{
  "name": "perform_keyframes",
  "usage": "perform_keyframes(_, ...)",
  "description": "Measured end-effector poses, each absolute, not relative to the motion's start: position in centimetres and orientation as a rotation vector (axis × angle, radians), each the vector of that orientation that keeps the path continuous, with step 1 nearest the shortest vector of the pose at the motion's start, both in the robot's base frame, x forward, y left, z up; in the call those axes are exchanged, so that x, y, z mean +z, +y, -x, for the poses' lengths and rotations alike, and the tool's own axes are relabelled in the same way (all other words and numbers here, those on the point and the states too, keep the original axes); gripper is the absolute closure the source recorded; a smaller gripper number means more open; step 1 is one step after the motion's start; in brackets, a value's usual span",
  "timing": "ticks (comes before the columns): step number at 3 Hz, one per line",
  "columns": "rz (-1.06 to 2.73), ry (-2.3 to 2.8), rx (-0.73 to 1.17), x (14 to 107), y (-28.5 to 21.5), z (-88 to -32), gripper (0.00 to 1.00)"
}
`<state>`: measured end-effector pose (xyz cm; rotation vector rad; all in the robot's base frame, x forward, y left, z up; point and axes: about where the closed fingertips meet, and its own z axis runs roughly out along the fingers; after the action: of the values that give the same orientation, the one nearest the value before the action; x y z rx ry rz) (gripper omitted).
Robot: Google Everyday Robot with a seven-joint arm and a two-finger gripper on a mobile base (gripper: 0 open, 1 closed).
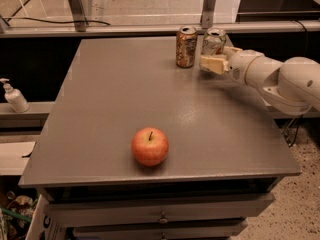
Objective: Move 7up can near orange can
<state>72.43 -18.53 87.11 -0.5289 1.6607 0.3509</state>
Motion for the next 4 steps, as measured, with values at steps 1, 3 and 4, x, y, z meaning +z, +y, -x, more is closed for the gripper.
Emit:
perform_keyframes(1, 0.555, 1.673, 0.360, 86.36, -17.53, -73.21, 1.00)
perform_keyframes(3, 0.587, 1.685, 0.367, 85.69, -16.81, -73.93, 0.82)
perform_keyframes(4, 0.595, 1.687, 0.368, 85.57, -16.80, -74.02, 0.58)
